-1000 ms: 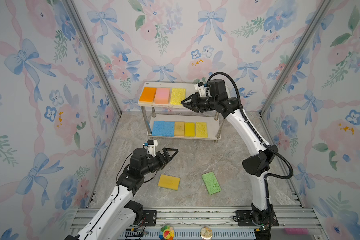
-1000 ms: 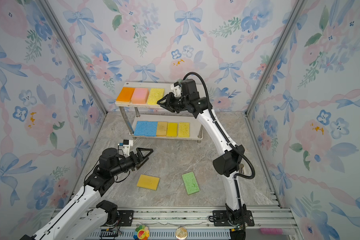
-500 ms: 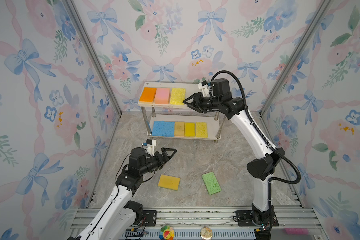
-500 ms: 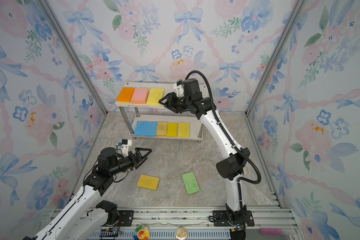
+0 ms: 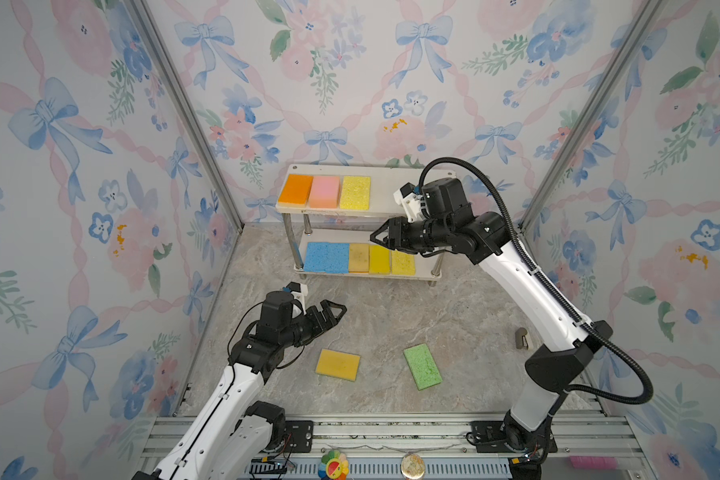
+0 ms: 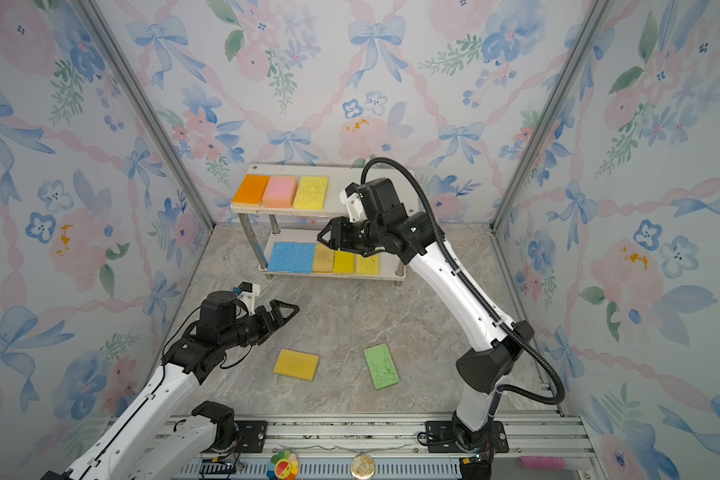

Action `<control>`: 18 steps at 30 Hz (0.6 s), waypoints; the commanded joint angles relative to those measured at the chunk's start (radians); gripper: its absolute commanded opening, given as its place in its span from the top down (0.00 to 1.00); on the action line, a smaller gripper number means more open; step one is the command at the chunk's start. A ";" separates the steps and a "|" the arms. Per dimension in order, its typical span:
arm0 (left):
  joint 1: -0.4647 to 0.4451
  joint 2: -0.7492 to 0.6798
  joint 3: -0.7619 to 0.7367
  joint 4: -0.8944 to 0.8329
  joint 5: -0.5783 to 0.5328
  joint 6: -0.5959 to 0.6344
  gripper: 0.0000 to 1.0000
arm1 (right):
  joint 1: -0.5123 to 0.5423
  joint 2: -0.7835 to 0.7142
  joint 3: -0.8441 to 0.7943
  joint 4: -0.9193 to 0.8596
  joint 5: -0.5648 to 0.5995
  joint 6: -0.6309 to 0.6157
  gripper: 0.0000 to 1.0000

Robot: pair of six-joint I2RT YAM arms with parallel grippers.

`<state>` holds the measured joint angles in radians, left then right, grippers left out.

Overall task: Place and organize the cleaning sponges onto the shelf
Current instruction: 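Lower the right gripper to the green sponge on the table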

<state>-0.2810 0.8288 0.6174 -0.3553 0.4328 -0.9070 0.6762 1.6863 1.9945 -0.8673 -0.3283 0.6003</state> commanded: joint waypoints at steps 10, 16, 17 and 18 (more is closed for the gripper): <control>-0.123 0.170 0.033 -0.023 -0.017 0.109 0.02 | -0.005 -0.468 -0.941 -0.023 0.156 -0.035 0.29; -0.176 0.245 0.019 0.073 0.016 0.077 0.02 | 0.048 -0.464 -1.115 0.084 0.208 -0.025 0.30; -0.189 0.257 0.014 0.091 0.019 0.068 0.02 | 0.047 -0.452 -1.135 0.108 0.206 -0.028 0.31; -0.200 0.269 0.011 0.107 0.019 0.059 0.02 | 0.047 -0.440 -1.145 0.126 0.205 -0.031 0.32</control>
<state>-0.4603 1.0756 0.6212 -0.3126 0.4316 -0.8356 0.7155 1.2331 0.8783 -0.8242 -0.1589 0.5743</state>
